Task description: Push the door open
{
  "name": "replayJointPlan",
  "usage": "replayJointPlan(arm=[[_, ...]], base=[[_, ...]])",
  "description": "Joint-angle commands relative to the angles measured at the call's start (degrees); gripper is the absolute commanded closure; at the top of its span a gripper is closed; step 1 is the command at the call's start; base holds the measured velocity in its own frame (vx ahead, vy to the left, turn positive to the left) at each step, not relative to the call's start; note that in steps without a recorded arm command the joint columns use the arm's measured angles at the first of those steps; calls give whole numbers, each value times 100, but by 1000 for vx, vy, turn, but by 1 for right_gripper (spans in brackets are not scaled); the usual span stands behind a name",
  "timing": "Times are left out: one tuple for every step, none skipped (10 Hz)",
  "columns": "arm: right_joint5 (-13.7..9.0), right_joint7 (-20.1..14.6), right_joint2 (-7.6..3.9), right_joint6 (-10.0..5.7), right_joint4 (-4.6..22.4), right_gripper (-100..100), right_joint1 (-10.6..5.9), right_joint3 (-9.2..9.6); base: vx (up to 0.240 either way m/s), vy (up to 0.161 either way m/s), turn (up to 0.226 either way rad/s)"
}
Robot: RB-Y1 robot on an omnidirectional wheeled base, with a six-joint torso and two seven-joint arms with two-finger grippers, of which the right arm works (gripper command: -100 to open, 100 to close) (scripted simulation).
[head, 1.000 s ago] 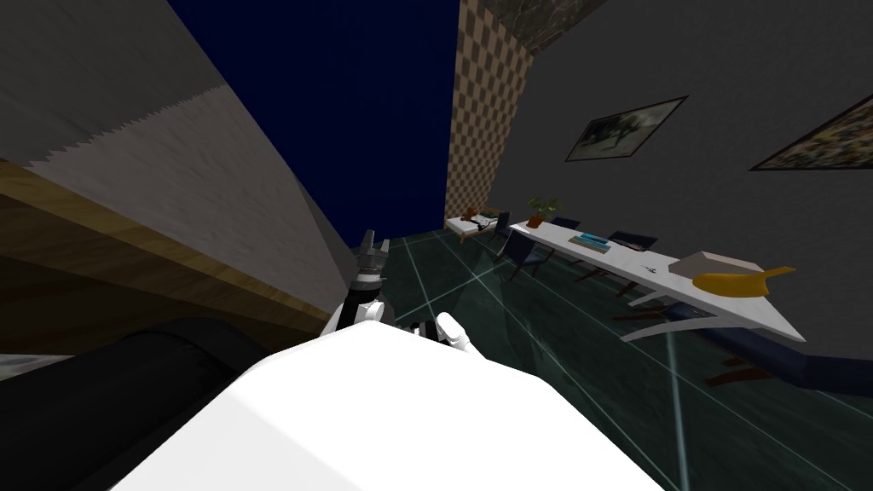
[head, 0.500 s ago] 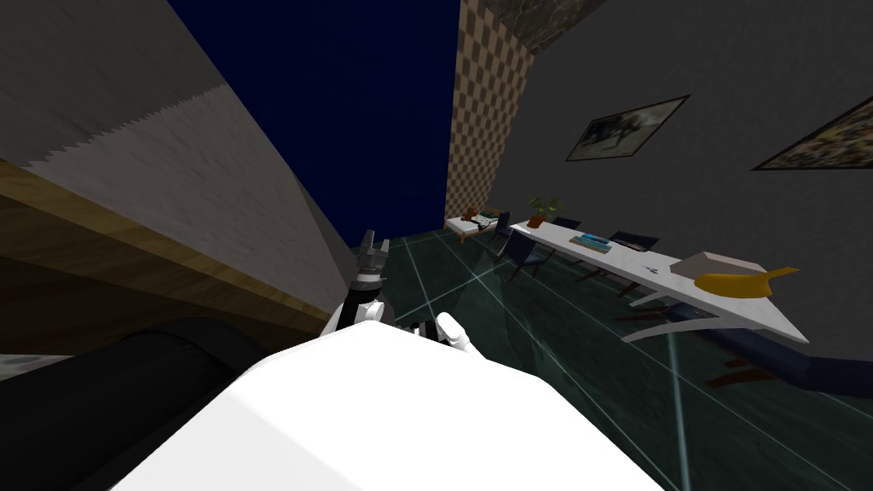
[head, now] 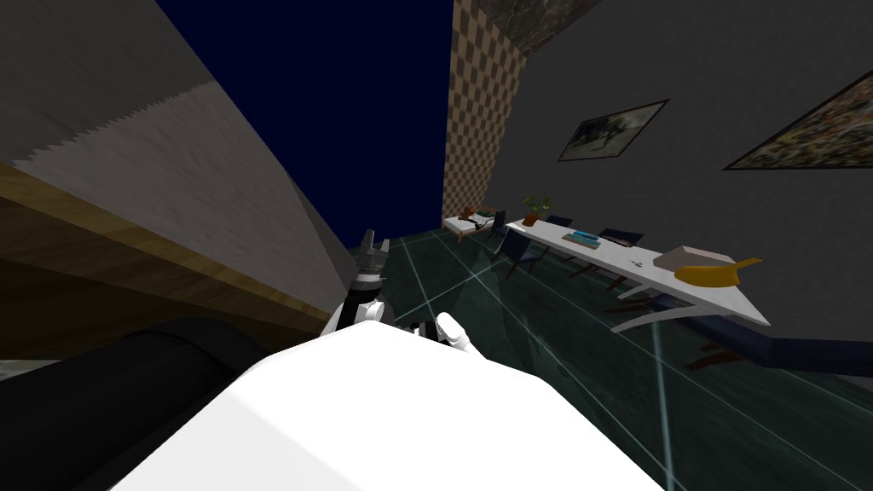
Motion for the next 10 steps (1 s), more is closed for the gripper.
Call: replayJointPlan(arm=[[1,-1,-1,1,0,-100,0,0],[7,-16,-3,10,-8,-100,-1,7],[7,-16,-3,10,-8,-100,-1,7],[7,-16,-3,10,-8,-100,-1,7],[7,-16,-3,10,-8,-100,-1,7],[7,-16,-3,10,-8,-100,-1,7],[7,-16,-3,10,-8,-100,-1,7],[7,-16,-3,10,-8,-100,-1,7],[7,-16,-3,10,-8,-100,-1,7],[7,-16,-3,10,-8,-100,-1,7]], base=[[-1,-3,31],[-6,0,-3],[-6,2,-17],[3,-1,10],[6,-2,19],[11,-4,35],[6,-2,19],[-15,5,-48],[-6,2,-21],[0,0,0]])
